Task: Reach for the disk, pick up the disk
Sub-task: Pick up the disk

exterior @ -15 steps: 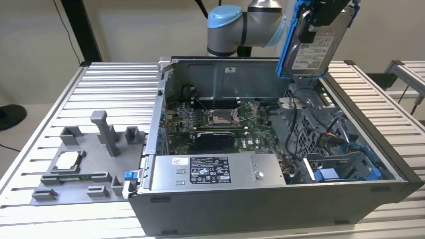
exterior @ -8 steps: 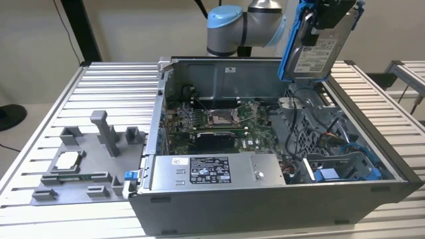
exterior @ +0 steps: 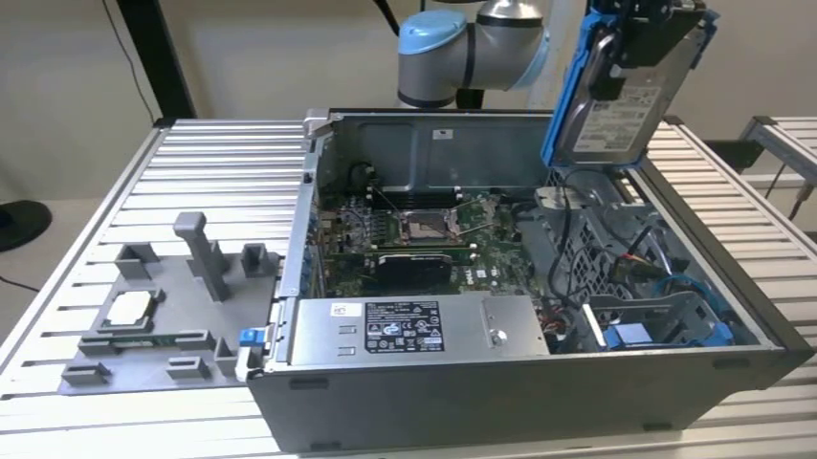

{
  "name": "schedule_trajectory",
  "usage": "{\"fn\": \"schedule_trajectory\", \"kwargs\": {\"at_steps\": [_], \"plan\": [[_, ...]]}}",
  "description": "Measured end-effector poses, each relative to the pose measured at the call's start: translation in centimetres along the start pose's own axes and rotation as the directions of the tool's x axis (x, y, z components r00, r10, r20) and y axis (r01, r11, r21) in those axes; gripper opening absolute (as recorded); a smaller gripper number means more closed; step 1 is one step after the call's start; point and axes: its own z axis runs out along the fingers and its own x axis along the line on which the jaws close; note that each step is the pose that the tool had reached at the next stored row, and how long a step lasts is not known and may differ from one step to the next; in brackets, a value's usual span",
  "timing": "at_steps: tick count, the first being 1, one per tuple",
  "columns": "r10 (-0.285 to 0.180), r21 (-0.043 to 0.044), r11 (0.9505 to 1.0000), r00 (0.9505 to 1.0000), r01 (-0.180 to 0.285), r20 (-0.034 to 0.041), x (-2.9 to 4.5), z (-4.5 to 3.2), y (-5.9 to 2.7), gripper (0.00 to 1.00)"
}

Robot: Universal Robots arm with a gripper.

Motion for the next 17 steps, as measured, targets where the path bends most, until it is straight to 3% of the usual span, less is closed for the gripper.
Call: {"fn": "schedule_trajectory", "kwargs": {"at_steps": [17], "plan": [[0.0,0.0,1.0,1.0,0.0,-0.0001,5.02,-0.22,-0.04,0.0]]}}
